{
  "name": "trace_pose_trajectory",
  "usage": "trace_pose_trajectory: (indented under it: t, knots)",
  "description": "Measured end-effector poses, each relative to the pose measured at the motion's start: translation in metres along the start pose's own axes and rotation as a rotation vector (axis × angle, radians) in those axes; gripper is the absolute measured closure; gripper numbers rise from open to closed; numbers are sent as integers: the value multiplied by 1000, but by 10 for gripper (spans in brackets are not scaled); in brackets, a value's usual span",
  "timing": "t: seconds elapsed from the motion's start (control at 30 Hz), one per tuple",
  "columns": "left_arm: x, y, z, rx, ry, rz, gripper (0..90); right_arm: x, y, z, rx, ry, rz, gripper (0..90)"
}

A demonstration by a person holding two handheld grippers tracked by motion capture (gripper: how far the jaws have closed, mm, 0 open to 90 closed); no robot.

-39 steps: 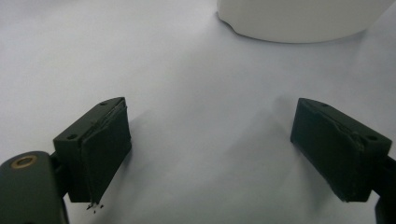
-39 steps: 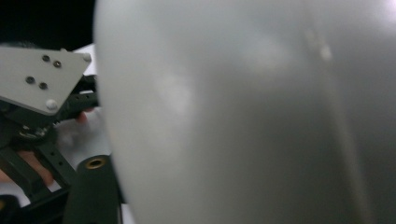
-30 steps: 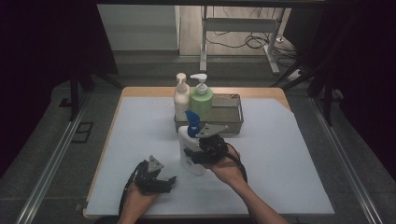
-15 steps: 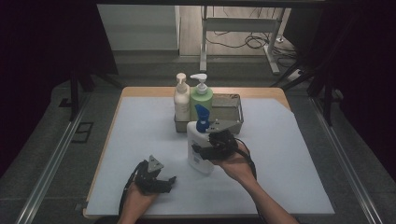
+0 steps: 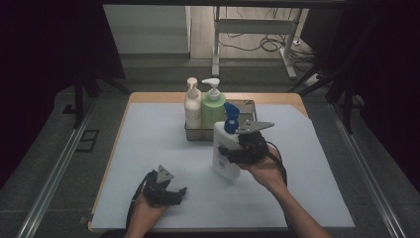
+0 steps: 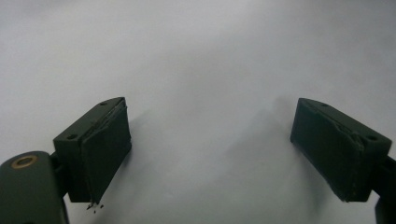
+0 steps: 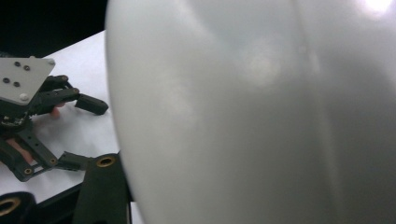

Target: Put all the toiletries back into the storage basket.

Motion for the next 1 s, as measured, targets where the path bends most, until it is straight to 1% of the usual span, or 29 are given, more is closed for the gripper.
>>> trace_pose_trajectory:
  t: [0.23,0.43,0.57,0.8,1.0]
  knots:
    - [0,0,0,0,0,0,118,-12,3,15,24,-29,9,397]
    - [0,0,0,-2,-1,2,119,-21,9,27,33,-68,20,397]
    - [0,0,0,-3,-1,2,118,-26,14,37,53,-84,27,398]
    - [0,0,0,0,0,-1,119,-29,24,52,71,-116,44,398]
    - [0,0,0,-1,-1,0,118,-28,34,61,81,-143,62,399]
Point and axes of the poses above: each handheld gripper's, and its own axes: x roughly forward along the jaws, y roughly out of its top, z roughly to its right, the point moved 2 cm from there along x, roughly forward along the jaws, and after that the axes turned 2 degrees about -y, right-handed, at the moved point
